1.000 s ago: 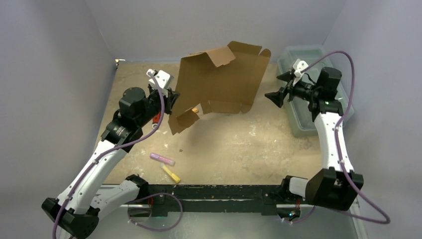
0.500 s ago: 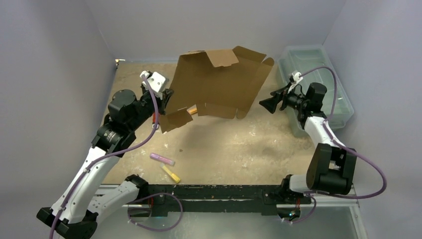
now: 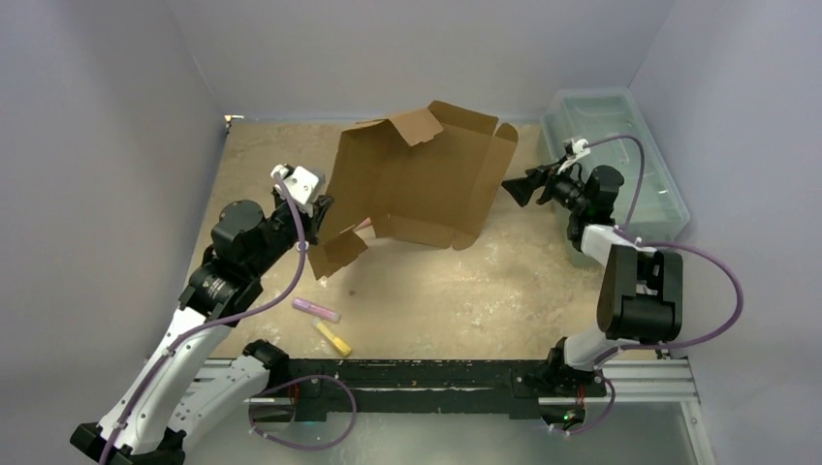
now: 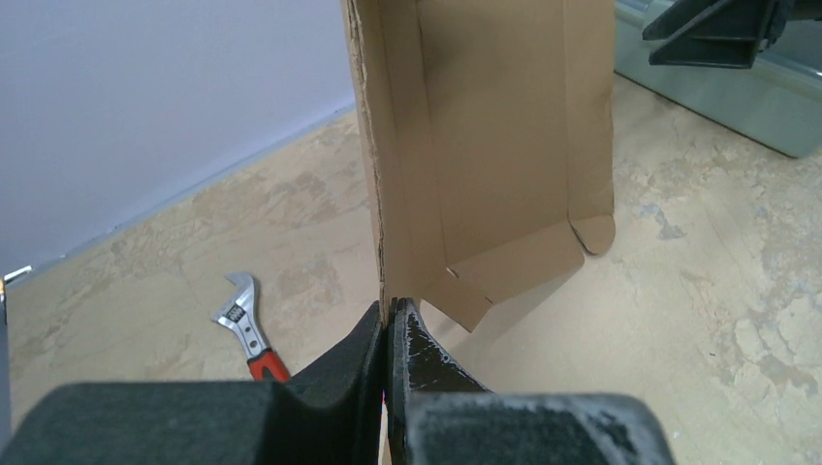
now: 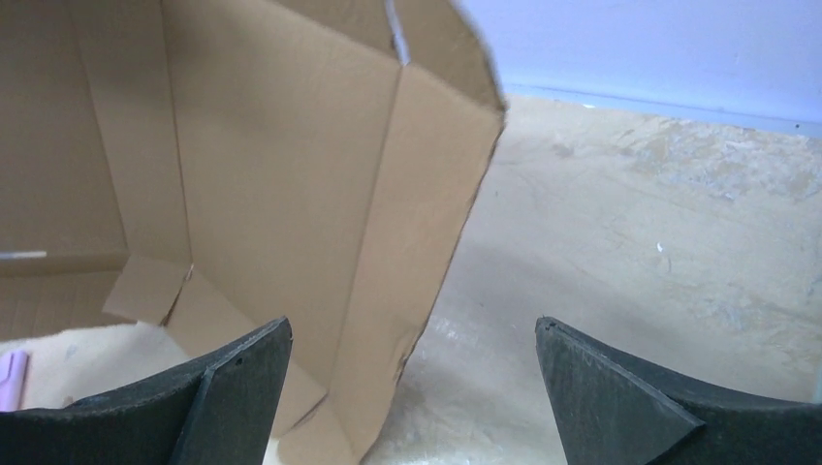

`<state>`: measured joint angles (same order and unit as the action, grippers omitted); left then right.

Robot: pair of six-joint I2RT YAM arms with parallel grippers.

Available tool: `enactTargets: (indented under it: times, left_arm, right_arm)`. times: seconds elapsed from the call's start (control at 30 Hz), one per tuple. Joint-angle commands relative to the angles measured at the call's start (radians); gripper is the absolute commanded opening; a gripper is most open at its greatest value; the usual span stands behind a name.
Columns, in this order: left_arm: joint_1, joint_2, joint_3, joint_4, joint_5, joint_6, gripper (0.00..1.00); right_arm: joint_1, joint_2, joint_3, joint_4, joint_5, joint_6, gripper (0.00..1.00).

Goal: Fold the paper box

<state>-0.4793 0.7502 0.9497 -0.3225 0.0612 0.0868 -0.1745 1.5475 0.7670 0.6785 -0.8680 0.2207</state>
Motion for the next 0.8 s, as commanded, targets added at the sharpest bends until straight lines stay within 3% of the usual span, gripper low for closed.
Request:
enactTargets:
  times: [0.0, 0.27, 0.43, 0.57, 0.77]
  left_arm:
    - [-0.002, -0.045, -0.031, 0.059, -0.016, -0.013, 0.0]
    - [-0.002, -0.094, -0.102, 0.084, -0.023, -0.037, 0.0]
    - [-0.002, -0.104, -0.126, 0.096, -0.029, -0.06, 0.0]
    - [-0.002, -0.108, -0.143, 0.118, -0.034, -0.079, 0.0]
    - [-0.001, -0.11, -0.177, 0.149, -0.047, -0.139, 0.0]
  right_arm:
    - [0.038, 0.072, 0.014, 0.209, 0.024, 0.112, 0.99]
    - [0.109, 0.154, 0.045, 0.243, 0.026, 0.147, 0.99]
    - [0.112, 0.201, 0.009, 0.415, -0.039, 0.249, 0.95]
    - [0.116, 0.227, -0.018, 0.558, -0.086, 0.329, 0.84]
    - [0.116, 0.237, -0.033, 0.6, -0.127, 0.375, 0.65]
